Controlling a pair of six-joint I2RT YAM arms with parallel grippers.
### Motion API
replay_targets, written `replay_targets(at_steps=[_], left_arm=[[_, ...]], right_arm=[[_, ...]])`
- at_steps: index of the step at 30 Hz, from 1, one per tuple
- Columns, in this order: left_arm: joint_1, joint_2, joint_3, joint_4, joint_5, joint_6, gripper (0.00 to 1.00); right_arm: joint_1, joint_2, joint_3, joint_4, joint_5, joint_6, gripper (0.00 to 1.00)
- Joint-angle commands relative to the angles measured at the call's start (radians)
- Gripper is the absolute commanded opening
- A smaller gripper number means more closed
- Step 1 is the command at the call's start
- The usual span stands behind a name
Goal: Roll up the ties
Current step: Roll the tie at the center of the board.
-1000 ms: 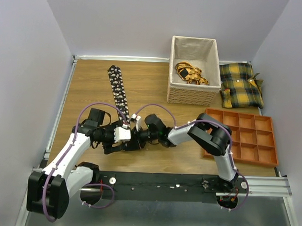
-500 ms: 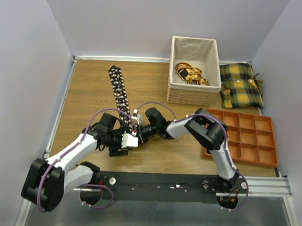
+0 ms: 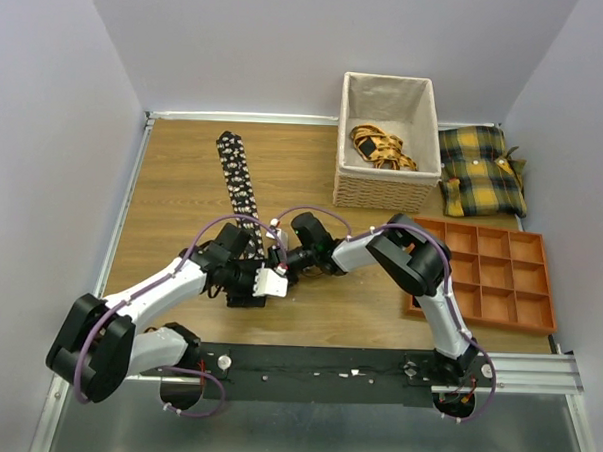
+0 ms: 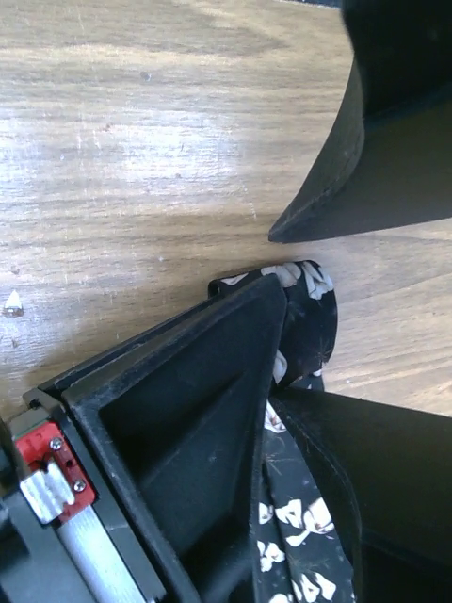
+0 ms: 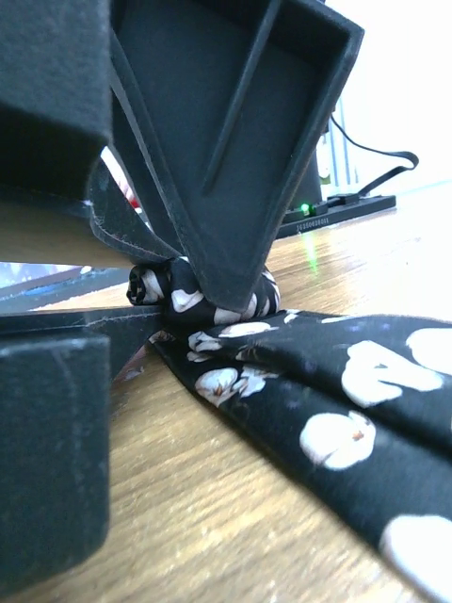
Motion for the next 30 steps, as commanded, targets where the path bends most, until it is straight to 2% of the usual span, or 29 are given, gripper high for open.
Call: replay_targets(at_steps=[1, 4, 10, 17, 20, 26, 30], left_arm=[[-0.013, 0.054, 0.019, -0.050, -0.028, -0.018, 0.69], [-0.013, 0.062, 0.016, -0.067, -0.023, 0.000, 0.68], [-0.013, 0.102, 0.030, -0.066, -0.044, -0.043, 0.51], [-0.013, 0.094, 0.032, -0.084, -0.018, -0.006, 0.36], [-0.013, 0.103, 0.041, -0.084, -0.011, -0.012, 0.35], [-0.013, 0.123, 0.069, -0.124, 0.043, -0.018, 0.34], [-0.013, 0.122, 0.069, -0.119, 0.055, -0.053, 0.33]], right_arm=[[-0.019, 0.035, -0.025, -0.031, 0.027, 0.029, 0.14], [-0.020, 0.038, -0.019, -0.031, 0.030, 0.034, 0.14], [-0.020, 0.027, -0.022, -0.026, 0.036, 0.037, 0.16], [-0.028, 0.005, -0.033, -0.028, 0.054, 0.044, 0.30], [-0.027, -0.010, -0.027, -0.041, 0.060, 0.034, 0.39], [-0.030, -0.113, -0.068, -0.080, 0.117, -0.043, 0.47], [-0.028, -0.186, -0.103, -0.098, 0.172, -0.101, 0.49]])
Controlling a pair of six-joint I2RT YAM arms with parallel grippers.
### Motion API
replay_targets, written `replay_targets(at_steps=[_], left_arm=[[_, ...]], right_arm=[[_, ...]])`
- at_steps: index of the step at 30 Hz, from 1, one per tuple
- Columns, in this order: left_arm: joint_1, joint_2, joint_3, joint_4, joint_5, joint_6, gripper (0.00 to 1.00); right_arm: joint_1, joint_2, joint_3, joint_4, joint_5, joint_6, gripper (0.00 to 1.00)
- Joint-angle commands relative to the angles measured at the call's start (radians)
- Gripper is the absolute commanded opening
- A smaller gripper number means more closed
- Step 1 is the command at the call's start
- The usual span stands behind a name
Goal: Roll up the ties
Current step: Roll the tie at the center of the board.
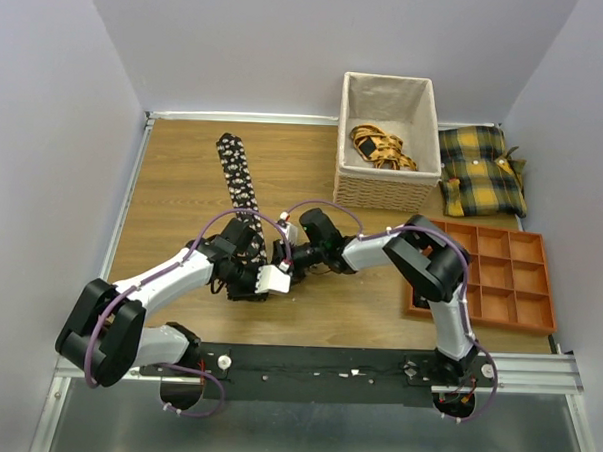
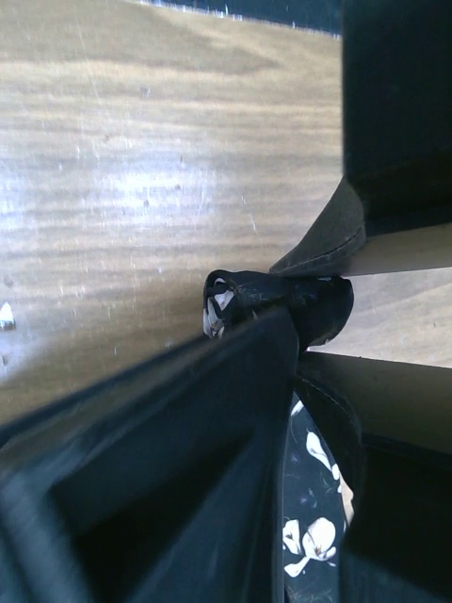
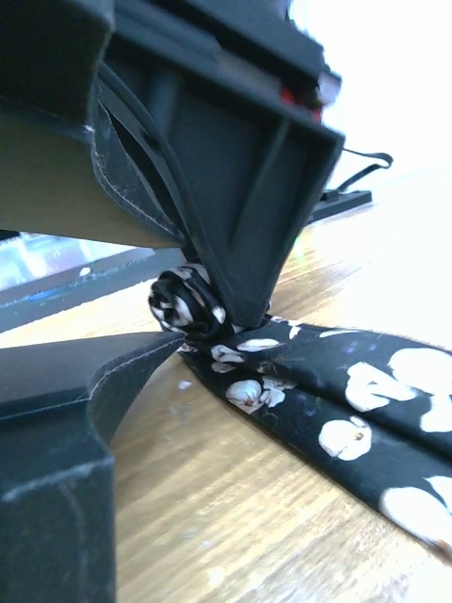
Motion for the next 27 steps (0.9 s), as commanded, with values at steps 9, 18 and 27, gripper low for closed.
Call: replay_targets(at_steps=[9, 18, 27], left_arm=[[-0.003, 0.017, 0.004, -0.038, 0.046, -0.064, 0.33], [-0.003, 0.012, -0.003, -0.024, 0.045, -0.076, 0.34], [-0.003, 0.029, -0.005, 0.015, 0.040, -0.108, 0.34]], right_arm=[[-0.011, -0.148, -0.148, -0.017, 0.134, -0.110, 0.25], [-0.012, -0.056, -0.125, 0.124, 0.093, 0.006, 0.03], [0.005, 0.014, -0.059, 0.135, 0.013, 0.016, 0.01]])
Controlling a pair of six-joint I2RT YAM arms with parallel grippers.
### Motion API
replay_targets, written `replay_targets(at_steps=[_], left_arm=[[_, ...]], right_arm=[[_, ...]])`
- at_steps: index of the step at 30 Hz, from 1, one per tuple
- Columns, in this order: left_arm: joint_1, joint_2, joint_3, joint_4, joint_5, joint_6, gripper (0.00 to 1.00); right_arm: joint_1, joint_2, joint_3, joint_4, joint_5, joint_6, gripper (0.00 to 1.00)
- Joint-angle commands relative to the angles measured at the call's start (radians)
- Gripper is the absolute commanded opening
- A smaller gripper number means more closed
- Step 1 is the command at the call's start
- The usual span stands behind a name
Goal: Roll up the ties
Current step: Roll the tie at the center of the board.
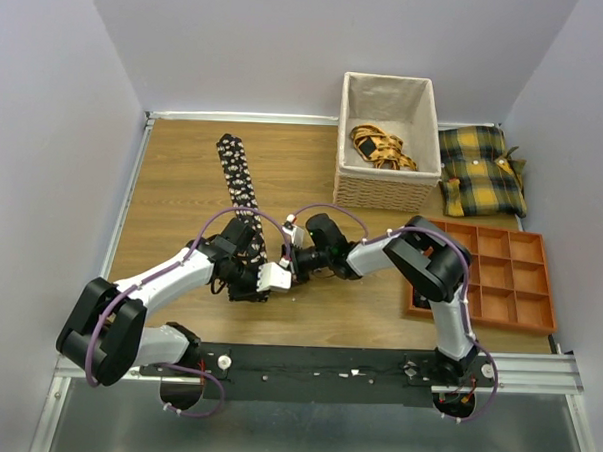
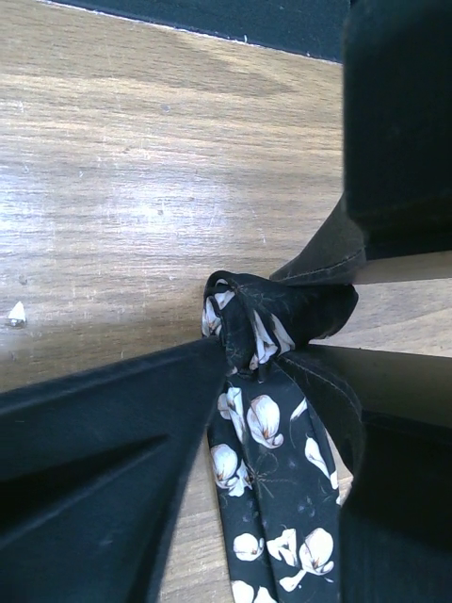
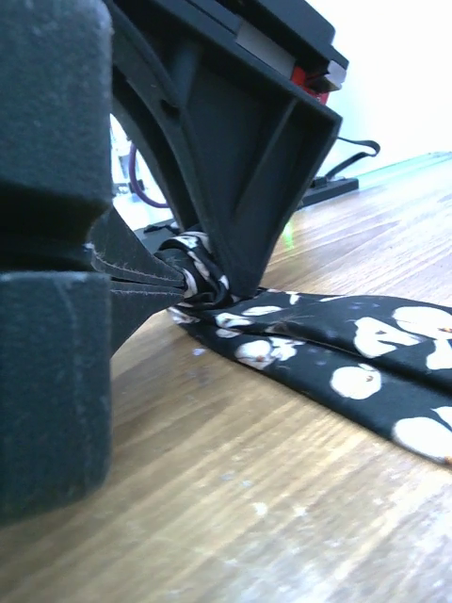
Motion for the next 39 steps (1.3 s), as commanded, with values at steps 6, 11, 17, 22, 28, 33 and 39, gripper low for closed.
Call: replay_targets(at_steps=[6, 11, 17, 22, 28, 33, 39], left_arm=[[-0.003, 0.032, 0.001, 0.020, 0.013, -0.031, 0.34], [-0.004, 0.042, 0.001, 0.052, 0.008, -0.062, 0.35], [-0.018, 0.053, 0.019, 0.072, 0.005, -0.100, 0.40], [-0.027, 0.064, 0.027, 0.084, -0.002, -0.103, 0.40], [-0.027, 0.056, 0.005, 0.053, -0.010, -0.071, 0.37], [-0.027, 0.039, -0.010, 0.050, -0.006, -0.078, 0.36], [-0.027, 0.038, -0.009, 0.049, -0.012, -0.071, 0.36]], right_arm=[[0.033, 0.092, 0.080, 0.029, -0.067, 0.028, 0.01], [0.038, 0.117, 0.103, 0.066, -0.061, 0.066, 0.01], [0.058, 0.127, 0.149, 0.026, -0.051, 0.049, 0.01], [0.058, 0.115, 0.141, -0.003, -0.033, 0.036, 0.01], [0.049, 0.023, 0.080, -0.144, 0.060, -0.079, 0.03], [0.033, -0.015, 0.065, -0.159, 0.061, -0.092, 0.05], [0.032, -0.018, 0.025, -0.098, 0.031, -0.044, 0.04]])
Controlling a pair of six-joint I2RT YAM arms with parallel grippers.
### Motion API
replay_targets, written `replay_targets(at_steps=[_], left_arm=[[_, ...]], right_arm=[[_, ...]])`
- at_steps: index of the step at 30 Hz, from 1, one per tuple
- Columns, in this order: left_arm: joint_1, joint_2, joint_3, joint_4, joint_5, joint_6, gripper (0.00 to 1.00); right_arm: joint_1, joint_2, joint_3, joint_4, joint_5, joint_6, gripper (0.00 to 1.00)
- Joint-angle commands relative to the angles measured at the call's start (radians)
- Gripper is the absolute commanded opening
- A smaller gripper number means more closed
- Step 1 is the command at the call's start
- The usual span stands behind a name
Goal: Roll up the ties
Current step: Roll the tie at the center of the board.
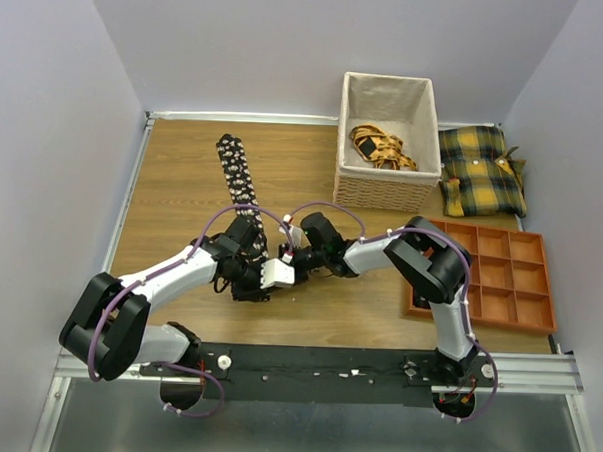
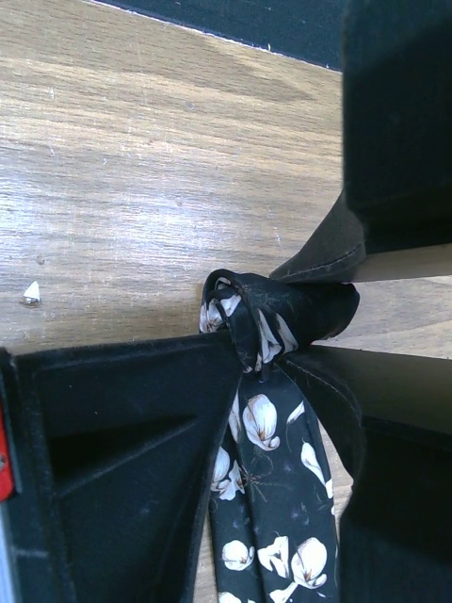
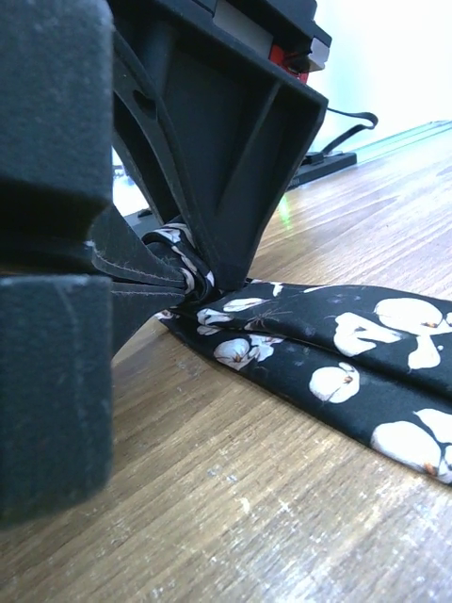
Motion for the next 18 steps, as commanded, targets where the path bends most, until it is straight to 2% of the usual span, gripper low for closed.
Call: replay_targets(at_steps=[1, 4, 9, 11, 12, 15, 18], left_arm=[[-0.007, 0.005, -0.026, 0.018, 0.004, 0.023, 0.36], [-0.007, 0.002, -0.026, 0.013, 0.009, 0.027, 0.36], [-0.007, 0.002, -0.024, 0.002, 0.007, 0.036, 0.36], [-0.007, 0.001, -0.023, 0.002, 0.003, 0.036, 0.36], [-0.006, 0.002, -0.021, 0.001, 0.003, 0.035, 0.36], [-0.007, 0.001, -0.023, 0.004, 0.000, 0.032, 0.36], [-0.007, 0.007, -0.020, 0.007, -0.003, 0.032, 0.36]], right_arm=[[0.010, -0.036, -0.052, 0.015, 0.004, 0.013, 0.04], [0.004, -0.076, -0.089, -0.024, 0.051, -0.010, 0.06], [-0.002, -0.095, -0.062, -0.076, 0.084, -0.036, 0.16], [-0.002, -0.095, -0.066, -0.045, 0.082, -0.033, 0.15], [-0.004, -0.095, -0.072, -0.033, 0.082, -0.024, 0.08], [-0.002, -0.087, -0.074, 0.011, 0.047, -0.005, 0.02], [-0.001, -0.073, -0.088, 0.088, 0.001, 0.027, 0.01]])
